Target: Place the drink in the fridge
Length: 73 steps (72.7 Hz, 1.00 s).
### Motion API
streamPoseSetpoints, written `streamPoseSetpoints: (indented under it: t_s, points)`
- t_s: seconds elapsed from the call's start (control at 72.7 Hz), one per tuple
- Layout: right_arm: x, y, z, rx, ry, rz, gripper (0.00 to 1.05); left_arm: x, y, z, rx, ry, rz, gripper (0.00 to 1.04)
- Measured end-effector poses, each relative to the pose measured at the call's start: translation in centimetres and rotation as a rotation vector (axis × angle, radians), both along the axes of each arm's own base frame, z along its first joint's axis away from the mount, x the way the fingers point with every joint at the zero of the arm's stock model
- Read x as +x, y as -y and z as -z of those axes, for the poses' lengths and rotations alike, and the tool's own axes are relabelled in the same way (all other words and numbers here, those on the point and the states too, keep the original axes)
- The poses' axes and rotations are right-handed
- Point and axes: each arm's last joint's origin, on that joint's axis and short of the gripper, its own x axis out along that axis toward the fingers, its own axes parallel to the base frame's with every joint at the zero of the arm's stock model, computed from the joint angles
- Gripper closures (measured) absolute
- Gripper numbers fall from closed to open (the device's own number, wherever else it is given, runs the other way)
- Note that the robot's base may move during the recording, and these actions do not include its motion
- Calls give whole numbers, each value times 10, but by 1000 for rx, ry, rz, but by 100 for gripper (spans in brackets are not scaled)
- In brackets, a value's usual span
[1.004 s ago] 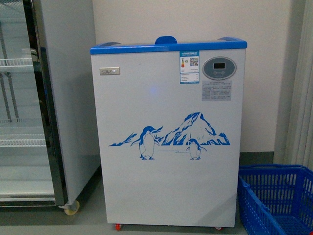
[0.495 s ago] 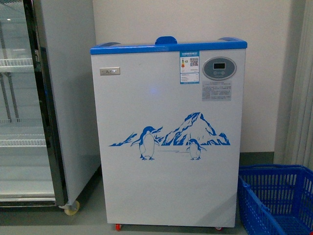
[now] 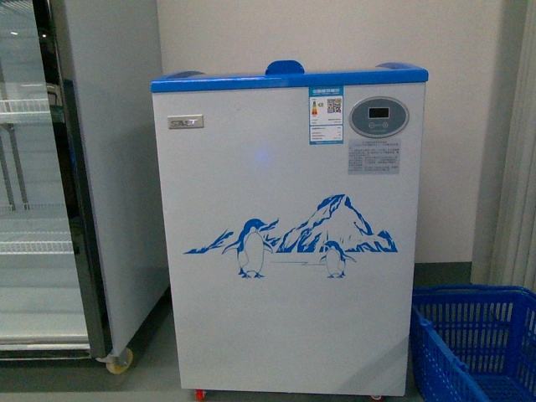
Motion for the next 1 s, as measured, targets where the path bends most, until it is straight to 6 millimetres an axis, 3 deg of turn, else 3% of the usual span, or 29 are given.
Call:
streamPoseSetpoints:
  t_s: [1.004]
  points:
    - [0,0,0,0,0,2,7,0,0,0,0,-1,0,8]
